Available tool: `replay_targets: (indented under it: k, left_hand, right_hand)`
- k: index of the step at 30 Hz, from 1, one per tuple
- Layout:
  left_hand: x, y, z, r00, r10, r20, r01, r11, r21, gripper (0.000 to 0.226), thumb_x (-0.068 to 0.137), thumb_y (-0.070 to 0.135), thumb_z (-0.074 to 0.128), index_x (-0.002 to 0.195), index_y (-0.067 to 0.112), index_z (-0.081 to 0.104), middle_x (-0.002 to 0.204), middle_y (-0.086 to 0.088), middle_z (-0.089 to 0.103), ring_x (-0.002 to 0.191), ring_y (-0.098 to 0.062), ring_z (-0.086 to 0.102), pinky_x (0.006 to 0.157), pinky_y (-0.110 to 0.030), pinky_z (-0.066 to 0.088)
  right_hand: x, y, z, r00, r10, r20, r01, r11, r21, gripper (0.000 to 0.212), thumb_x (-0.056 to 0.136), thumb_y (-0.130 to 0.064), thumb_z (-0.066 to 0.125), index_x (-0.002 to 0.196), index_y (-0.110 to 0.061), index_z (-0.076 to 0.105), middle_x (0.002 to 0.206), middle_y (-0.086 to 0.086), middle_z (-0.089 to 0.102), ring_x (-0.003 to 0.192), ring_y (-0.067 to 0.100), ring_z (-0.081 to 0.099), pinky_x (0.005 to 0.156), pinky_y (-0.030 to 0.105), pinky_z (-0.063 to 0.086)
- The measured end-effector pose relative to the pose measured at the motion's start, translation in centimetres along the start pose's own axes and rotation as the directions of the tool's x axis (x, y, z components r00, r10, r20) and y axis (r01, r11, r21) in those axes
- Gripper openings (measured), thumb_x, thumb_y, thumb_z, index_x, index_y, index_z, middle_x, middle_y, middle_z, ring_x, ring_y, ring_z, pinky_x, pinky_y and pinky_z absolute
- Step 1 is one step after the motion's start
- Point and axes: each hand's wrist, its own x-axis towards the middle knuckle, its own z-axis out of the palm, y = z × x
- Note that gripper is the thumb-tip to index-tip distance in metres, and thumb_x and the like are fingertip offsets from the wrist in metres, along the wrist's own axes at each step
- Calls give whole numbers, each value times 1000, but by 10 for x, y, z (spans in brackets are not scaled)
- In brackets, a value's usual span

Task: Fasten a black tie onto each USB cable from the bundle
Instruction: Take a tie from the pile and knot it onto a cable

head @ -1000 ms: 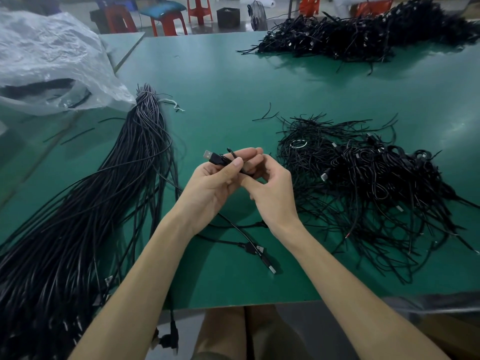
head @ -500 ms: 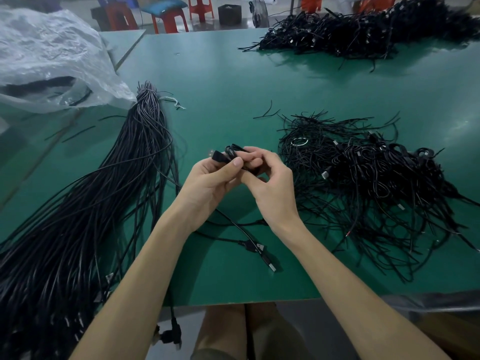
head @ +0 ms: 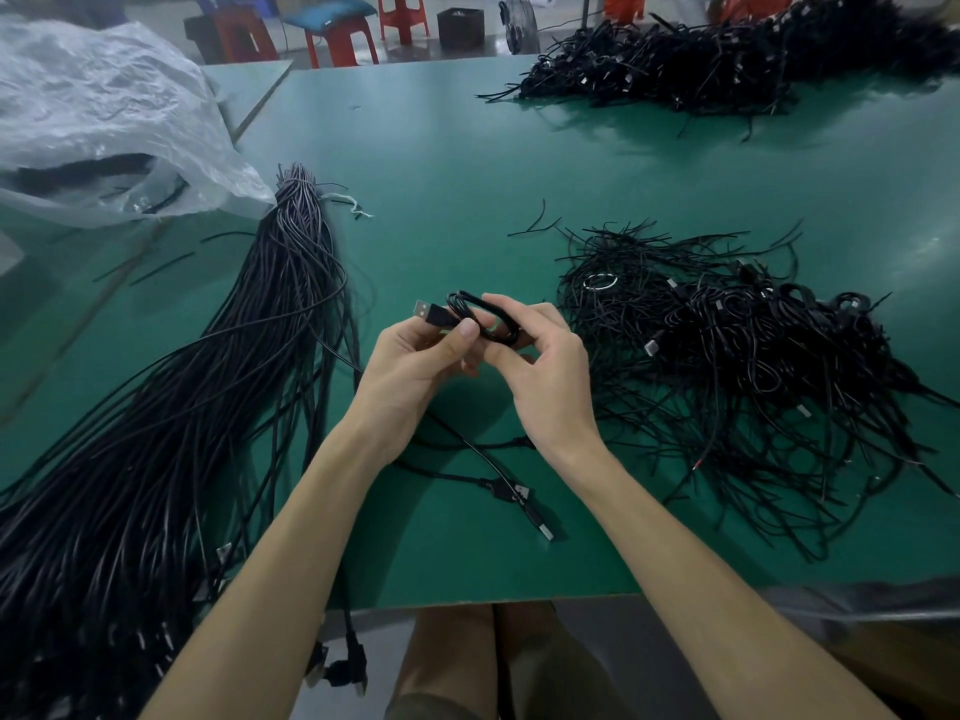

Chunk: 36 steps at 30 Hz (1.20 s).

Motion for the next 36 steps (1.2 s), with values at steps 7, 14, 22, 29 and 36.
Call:
replay_targets:
  k: [7,14,22,29,36]
  left_hand:
    - [1,-2,0,996,21,-87,-17,999,40,21,86,30,77,96,12,79,82,-4,74,71,-16,57,72,-25,50]
    - [2,-1,1,995,18,-97,-14,999,43,36,89,24,79,119,9,68,95,-12,71,74,-20,59,74,-29,53]
    - [5,-3,1,991,99,-86,-86,986,144,36,89,40,79,112,13,75,105,-35,66,76,-26,59,74,-32,54]
    - [6,-8,2,963,217,-162,-159,937,311,14,97,21,72,105,10,75,83,-12,75,66,-22,66,72,-28,57]
    - [6,-9,2,943,276,-184,-185,898,400,9,97,15,71,97,5,72,72,-2,73,62,-17,67,66,-23,54]
  right_hand:
    - [0,1,1,1000,-9,7,9,1000,10,36,86,-10,80,121,-21,75,102,-5,66,97,5,63,89,25,53]
    - [-1,1,1,1000,-25,13,25,999,46,29,88,-3,76,111,-20,79,96,-10,69,93,2,65,84,21,53]
    - [-1,0,2,1000,2,3,-2,997,74,25,87,-6,78,109,-18,80,95,-6,72,93,4,68,85,14,49]
    - [-2,-1,4,1000,12,1,-12,1000,7,26,87,-5,77,109,-18,79,95,-4,71,90,6,67,80,22,53]
    - [-3,-2,8,999,-11,49,20,984,-180,22,94,-9,70,116,-13,73,104,-2,65,97,6,62,92,21,49]
